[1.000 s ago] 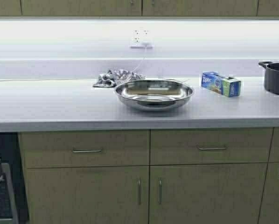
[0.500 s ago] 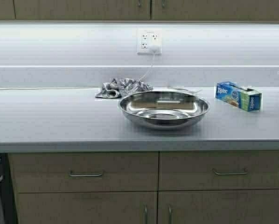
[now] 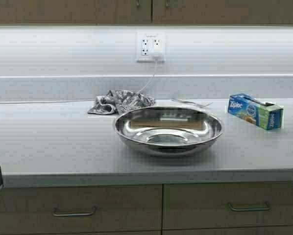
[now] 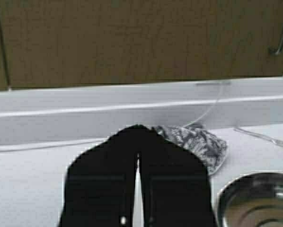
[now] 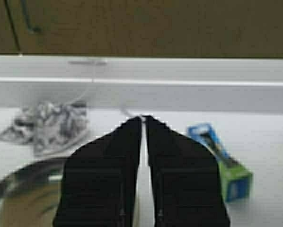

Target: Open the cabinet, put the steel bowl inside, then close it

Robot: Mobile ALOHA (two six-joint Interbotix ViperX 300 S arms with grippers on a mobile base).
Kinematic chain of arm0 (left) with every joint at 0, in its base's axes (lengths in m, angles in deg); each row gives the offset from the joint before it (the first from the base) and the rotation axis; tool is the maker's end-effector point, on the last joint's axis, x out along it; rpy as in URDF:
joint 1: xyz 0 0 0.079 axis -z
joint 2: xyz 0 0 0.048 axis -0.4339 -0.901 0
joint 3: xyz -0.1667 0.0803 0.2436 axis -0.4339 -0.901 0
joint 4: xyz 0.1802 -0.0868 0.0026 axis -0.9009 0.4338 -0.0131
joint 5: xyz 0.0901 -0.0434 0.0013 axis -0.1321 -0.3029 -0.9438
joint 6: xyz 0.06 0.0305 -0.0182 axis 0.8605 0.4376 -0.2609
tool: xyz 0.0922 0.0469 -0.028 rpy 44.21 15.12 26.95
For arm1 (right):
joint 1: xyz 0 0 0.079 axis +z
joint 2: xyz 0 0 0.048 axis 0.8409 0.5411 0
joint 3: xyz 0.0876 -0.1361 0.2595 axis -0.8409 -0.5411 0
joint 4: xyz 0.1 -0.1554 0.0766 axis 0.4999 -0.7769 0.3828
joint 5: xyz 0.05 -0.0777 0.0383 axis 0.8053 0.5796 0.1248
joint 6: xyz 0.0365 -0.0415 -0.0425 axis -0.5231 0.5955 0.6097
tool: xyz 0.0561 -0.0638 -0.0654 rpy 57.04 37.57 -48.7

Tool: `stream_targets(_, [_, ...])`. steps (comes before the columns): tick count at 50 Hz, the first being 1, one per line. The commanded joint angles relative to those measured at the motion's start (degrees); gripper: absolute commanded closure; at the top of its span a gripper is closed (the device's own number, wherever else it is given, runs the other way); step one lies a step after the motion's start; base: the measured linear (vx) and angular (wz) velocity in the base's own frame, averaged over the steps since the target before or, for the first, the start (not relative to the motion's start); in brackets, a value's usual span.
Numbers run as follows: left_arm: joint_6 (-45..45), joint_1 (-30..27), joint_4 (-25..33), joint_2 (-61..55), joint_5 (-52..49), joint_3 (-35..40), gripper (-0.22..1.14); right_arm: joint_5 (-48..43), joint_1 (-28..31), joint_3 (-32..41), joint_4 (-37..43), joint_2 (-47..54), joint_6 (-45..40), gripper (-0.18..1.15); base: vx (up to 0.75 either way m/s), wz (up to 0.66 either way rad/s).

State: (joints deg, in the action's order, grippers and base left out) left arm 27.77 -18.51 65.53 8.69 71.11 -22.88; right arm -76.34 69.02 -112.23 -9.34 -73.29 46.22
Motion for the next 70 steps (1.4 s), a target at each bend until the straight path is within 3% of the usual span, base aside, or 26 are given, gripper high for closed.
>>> stream_targets(1, [-0.18, 5.54, -0.09, 1.05, -0.97, 0.53, -0.20, -1.85, 5.89, 1.76, 0.35, 0.00, 0.35, -0.12, 0.22, -0.01])
stream_targets(4, [-0.18, 9.49, -0.09, 0.35, -0.97, 0.88, -0.13, -3.08, 7.91, 2.20, 0.62, 0.18, 0.35, -0.03, 0.20, 0.00])
stream_targets(7, [0.00, 12.39, -0.09, -0.97, -0.97, 1.41, -0.07, -4.13, 9.49, 2.90, 1.23, 0.53, 0.35, -0.03, 0.18, 0.02])
stream_targets(16, [0.00, 18.46, 0.35, -8.70, 1.58, 3.52, -0.10, -5.80, 14.24, 5.27, 2.81, 4.04, 0.62, -0.04, 0.15, 0.06])
stream_targets(29, [0.35, 26.54, 3.08, -24.87, 10.63, 9.84, -0.10, -12.92, 19.51, 11.16, 7.21, 19.51, 1.14, -0.04, 0.08, 0.06])
stream_targets(37, [3.69, 30.32, 5.62, -37.27, 16.61, 17.40, -0.10, -18.19, 21.97, 17.75, 13.10, 28.30, 8.79, -0.04, 0.02, 0.01])
stream_targets(44, [8.53, 31.82, 9.58, -46.05, 23.03, 24.70, -0.10, -22.06, 23.03, 24.17, 25.66, 34.54, 18.46, -0.04, 0.00, 0.00])
stream_targets(50, [10.02, 32.26, 17.84, -52.47, 28.39, 30.85, -0.10, -22.94, 23.73, 29.88, 35.86, 39.02, 25.93, -0.04, 0.00, 0.00])
stream_targets(54, [10.99, 32.26, 21.36, -56.25, 29.79, 34.80, -0.10, -22.94, 23.82, 33.22, 36.91, 41.57, 30.06, -0.04, 0.00, 0.00])
stream_targets(70, [13.71, 32.26, 21.71, -65.74, 30.50, 45.53, -0.10, -22.68, 22.85, 41.75, 36.91, 49.57, 32.70, -0.04, 0.00, 0.00])
